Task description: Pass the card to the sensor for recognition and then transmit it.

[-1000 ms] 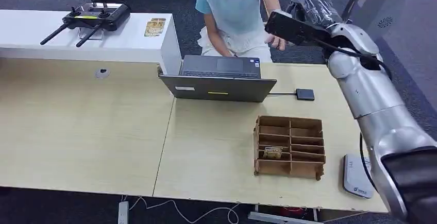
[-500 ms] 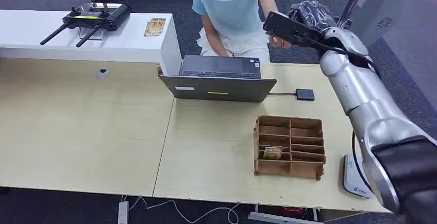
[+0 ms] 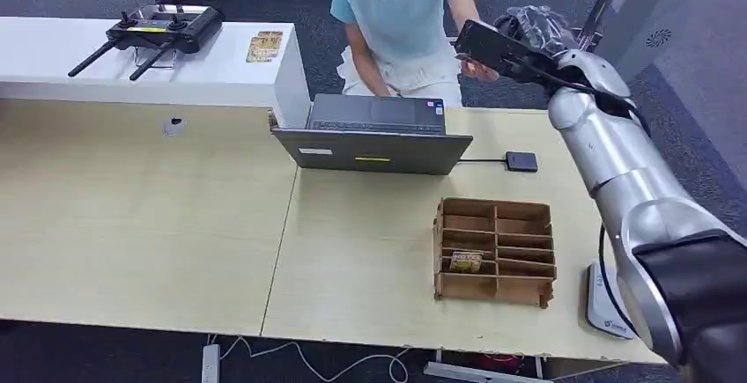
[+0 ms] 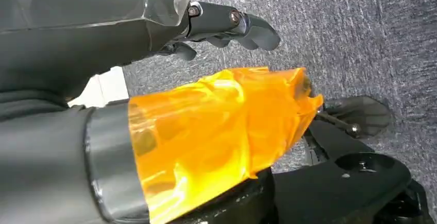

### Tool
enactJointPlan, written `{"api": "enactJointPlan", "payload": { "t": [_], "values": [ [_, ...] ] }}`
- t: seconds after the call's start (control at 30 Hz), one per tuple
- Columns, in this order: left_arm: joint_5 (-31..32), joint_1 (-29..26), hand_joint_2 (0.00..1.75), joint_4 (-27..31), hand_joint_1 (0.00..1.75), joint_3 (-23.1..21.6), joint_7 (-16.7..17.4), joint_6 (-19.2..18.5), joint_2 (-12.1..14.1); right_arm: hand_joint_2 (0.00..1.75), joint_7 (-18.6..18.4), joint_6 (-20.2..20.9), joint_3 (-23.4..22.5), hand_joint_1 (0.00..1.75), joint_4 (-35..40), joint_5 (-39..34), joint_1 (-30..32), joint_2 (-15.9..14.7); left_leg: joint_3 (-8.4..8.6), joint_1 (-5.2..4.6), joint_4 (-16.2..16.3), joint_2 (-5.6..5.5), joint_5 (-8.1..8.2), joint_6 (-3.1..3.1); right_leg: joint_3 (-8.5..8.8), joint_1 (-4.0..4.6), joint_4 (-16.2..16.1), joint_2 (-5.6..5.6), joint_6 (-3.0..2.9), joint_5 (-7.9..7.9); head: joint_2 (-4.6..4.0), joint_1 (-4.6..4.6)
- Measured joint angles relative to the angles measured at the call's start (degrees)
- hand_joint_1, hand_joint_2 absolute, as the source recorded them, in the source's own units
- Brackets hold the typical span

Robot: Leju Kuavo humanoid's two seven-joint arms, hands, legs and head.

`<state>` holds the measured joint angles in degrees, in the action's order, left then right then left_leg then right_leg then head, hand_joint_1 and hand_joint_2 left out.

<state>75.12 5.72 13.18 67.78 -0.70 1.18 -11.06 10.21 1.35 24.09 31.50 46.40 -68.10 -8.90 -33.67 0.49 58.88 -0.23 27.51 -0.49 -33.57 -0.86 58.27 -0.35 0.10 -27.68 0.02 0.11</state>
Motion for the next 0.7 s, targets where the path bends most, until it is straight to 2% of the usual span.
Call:
{"api": "enactJointPlan", "payload": {
  "t": [0.2, 0.33, 0.5, 0.7],
  "values": [
    [0.11, 0.0, 0.0, 0.0, 0.0, 0.0, 0.48, 0.04, 0.02, 1.75, -0.02, -0.79, -2.45, 0.0, 0.59, 1.88, 0.18, 0.17, 0.0, 0.0, 0.0, 0.0, 0.0, 0.0, 0.0, 0.0, 0.0, 0.0, 0.0, 0.0, -0.02, 0.0],
    [0.07, -0.02, 0.0, 0.0, 0.0, 0.0, 0.61, 0.18, 0.02, 1.75, 0.07, -1.73, -4.39, 0.0, 4.47, 2.69, 1.44, 0.2, 0.01, 0.0, 0.0, 0.0, 0.0, 0.0, 0.0, 0.0, 0.0, 0.0, 0.0, 0.0, 0.0, 0.0],
    [-0.37, -0.07, 0.0, 0.0, 0.0, 0.0, 0.81, 0.61, -0.04, 1.75, -0.17, -2.99, -7.38, 0.0, 15.92, 2.49, 6.55, -0.2, 0.02, 0.0, 0.0, 0.0, 0.01, 0.0, -0.02, 0.0, -0.02, 0.01, 0.01, -0.01, 0.0, -0.02],
    [-1.51, -0.29, 0.0, 0.0, 0.0, 0.0, 1.51, 1.16, -0.28, 1.75, 1.03, -3.06, -12.07, 0.0, 33.17, -1.67, 18.5, -1.44, 0.01, 0.02, 0.0, -0.08, 0.02, -0.01, 0.0, 0.02, -0.06, -0.07, 0.02, -0.03, 0.0, 0.02]
  ]
}}
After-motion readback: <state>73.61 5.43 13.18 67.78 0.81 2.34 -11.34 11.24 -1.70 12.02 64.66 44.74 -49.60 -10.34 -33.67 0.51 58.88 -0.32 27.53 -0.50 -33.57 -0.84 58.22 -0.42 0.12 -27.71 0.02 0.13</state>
